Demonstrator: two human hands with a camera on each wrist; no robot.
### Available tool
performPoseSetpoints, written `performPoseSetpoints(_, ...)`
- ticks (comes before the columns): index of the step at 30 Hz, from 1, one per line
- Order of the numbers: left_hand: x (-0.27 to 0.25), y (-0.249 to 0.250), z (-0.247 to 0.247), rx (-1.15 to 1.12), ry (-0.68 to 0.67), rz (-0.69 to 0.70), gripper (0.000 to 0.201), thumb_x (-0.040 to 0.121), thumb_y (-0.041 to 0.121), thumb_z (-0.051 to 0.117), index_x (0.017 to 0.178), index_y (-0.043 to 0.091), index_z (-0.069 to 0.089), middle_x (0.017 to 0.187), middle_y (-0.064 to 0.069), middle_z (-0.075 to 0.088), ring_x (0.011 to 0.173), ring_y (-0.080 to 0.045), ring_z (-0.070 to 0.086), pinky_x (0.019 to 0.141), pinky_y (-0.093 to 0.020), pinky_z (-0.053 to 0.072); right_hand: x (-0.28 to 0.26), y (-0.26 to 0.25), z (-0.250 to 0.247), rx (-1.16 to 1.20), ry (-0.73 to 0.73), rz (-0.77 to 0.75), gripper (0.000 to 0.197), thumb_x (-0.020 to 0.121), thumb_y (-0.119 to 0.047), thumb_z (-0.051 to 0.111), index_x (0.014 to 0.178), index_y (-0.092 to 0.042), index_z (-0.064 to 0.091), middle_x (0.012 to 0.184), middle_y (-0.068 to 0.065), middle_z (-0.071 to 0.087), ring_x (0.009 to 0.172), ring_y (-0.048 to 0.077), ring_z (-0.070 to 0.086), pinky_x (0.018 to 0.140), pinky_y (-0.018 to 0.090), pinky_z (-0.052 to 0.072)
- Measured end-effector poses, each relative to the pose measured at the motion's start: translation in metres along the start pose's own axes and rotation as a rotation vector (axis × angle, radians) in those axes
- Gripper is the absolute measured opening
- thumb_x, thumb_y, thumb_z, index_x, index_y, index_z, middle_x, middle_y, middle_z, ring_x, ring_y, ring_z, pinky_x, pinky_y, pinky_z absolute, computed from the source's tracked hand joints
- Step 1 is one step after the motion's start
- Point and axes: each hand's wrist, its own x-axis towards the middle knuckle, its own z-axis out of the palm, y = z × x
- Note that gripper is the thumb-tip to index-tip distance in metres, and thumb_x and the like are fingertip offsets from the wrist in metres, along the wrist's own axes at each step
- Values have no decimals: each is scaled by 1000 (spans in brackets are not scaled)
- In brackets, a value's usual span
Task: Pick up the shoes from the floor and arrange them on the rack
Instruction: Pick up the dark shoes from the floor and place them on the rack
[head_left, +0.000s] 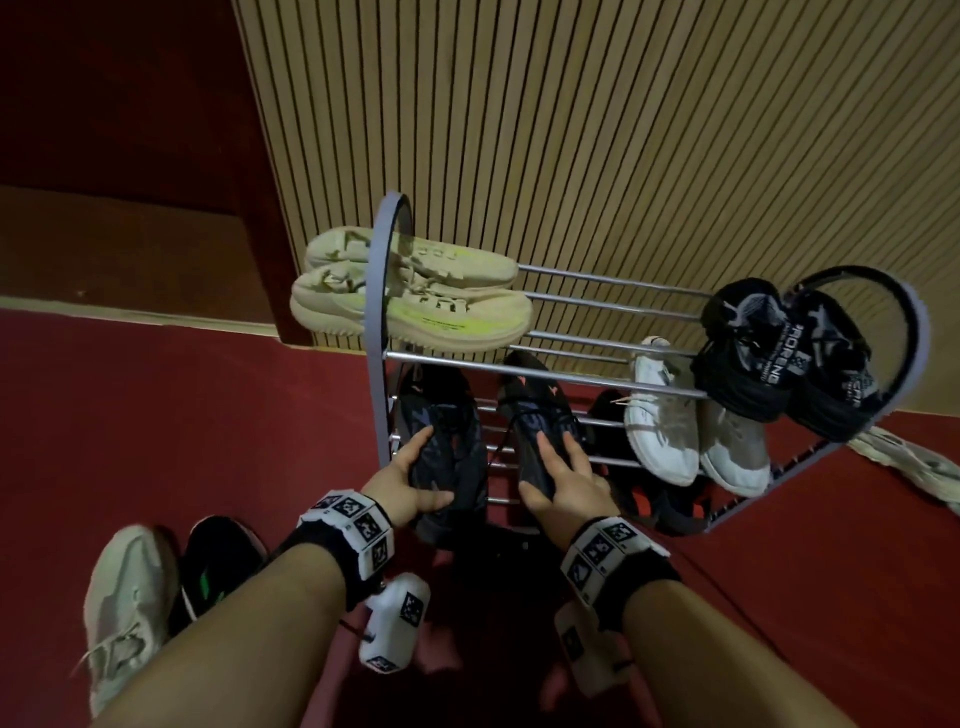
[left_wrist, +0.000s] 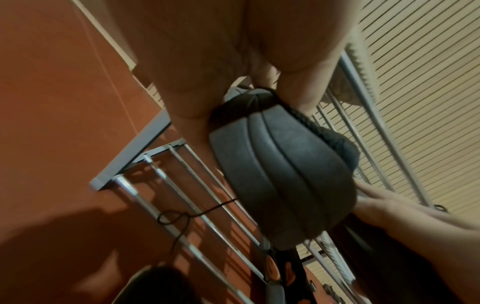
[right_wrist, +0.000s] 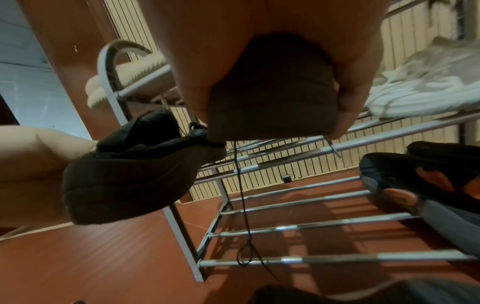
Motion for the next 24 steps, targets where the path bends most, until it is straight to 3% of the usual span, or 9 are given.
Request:
performPoseSetpoints(5,27,7,-3,14,0,0,89,82,16,70,146,41,14,155,5,19,140,-20,25,97,-21,31,34,-6,4,-44,40,-2,66,92,-51,42,146,-49,5,157,-18,-9,137,36,21,106,40,31)
performPoseSetpoints(8,42,11,-5,37,43,-19,91,82,20,70,148,39,9,154,4,22,138,-20,32,97,-22,34,59,-10,9,-88,11,14,64,92,-52,41,145,-49,5,157,-18,-8,134,33,24,106,39,31)
performPoseSetpoints(10,49,15,-6,27,83,-25,92,83,20,69,149,36,6,152,4,27,133,-19,39,91,-19,38,73,-16,15,-100,16,35,63,92,-53,40,145,-50,6,157,-16,-5,133,32,27,105,39,33)
performPoseSetpoints(15,55,6,-8,-11,107,-54,90,85,27,66,149,34,2,150,4,33,133,-16,39,94,-20,37,87,-20,37,-168,196,-62,66,90,-58,41,148,-41,14,158,-5,9,124,34,36,104,35,33)
performPoseSetpoints(20,45,-11,-8,-55,136,-28,94,82,25,69,149,36,4,143,13,28,135,-7,26,104,-23,30,95,3,23,-176,65,-206,85,83,-65,48,149,-36,4,158,-2,4,137,34,23,111,36,22)
performPoseSetpoints(24,39,-22,-5,-4,66,-10,115,65,36,82,145,43,1,156,8,12,142,-11,17,115,-31,21,88,24,7,-30,-48,-271,110,73,-46,74,149,-35,-5,158,0,-7,144,31,9,114,36,20)
